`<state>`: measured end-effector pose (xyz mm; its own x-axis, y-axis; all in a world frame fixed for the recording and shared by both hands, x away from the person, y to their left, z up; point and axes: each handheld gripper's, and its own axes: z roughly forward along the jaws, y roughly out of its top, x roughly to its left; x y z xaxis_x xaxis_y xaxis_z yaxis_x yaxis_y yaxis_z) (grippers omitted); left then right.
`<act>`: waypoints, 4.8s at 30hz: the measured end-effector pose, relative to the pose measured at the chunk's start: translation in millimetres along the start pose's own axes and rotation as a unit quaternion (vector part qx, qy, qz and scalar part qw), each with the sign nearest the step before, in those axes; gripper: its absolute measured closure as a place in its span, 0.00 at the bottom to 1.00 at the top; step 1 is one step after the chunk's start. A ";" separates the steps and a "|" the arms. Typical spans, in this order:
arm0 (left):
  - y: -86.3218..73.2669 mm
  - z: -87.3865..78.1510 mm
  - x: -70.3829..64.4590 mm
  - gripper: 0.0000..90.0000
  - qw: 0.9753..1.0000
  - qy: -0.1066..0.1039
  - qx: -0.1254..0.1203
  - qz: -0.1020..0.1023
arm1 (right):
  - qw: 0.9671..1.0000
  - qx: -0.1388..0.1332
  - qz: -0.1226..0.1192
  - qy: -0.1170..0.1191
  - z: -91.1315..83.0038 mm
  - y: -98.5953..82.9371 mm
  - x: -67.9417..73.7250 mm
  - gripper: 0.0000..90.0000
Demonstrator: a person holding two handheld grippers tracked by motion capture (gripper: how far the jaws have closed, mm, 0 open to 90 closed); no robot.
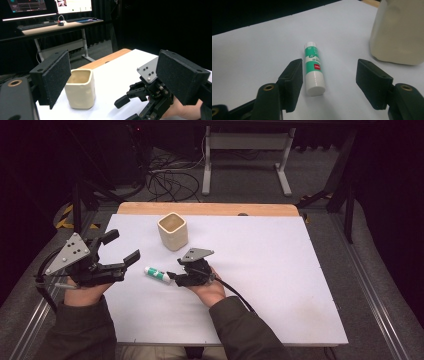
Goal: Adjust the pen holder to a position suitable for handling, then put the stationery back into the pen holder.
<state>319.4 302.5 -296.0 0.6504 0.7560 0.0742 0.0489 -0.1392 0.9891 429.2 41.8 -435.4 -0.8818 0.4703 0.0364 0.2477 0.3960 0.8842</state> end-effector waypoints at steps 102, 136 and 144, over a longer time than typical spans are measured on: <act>-16.3 6.2 3.6 0.18 1.000 0.013 0.026 0.006 | 0.999 0.037 -0.037 0.005 25.2 -2.5 11.7 0.73; -42.7 33.2 5.7 0.18 0.994 -0.008 0.105 0.037 | 0.999 -0.027 -0.021 0.016 -45.3 35.6 12.7 0.73; -52.0 42.4 -3.7 0.19 0.985 -0.020 0.139 0.100 | 0.999 -0.027 0.001 0.021 -56.9 42.9 11.2 0.73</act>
<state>346.6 279.8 -353.1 0.6967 0.6712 0.2532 0.1191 -0.4564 0.8818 407.1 19.2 -370.5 -0.8977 0.4368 0.0577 0.2296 0.3518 0.9075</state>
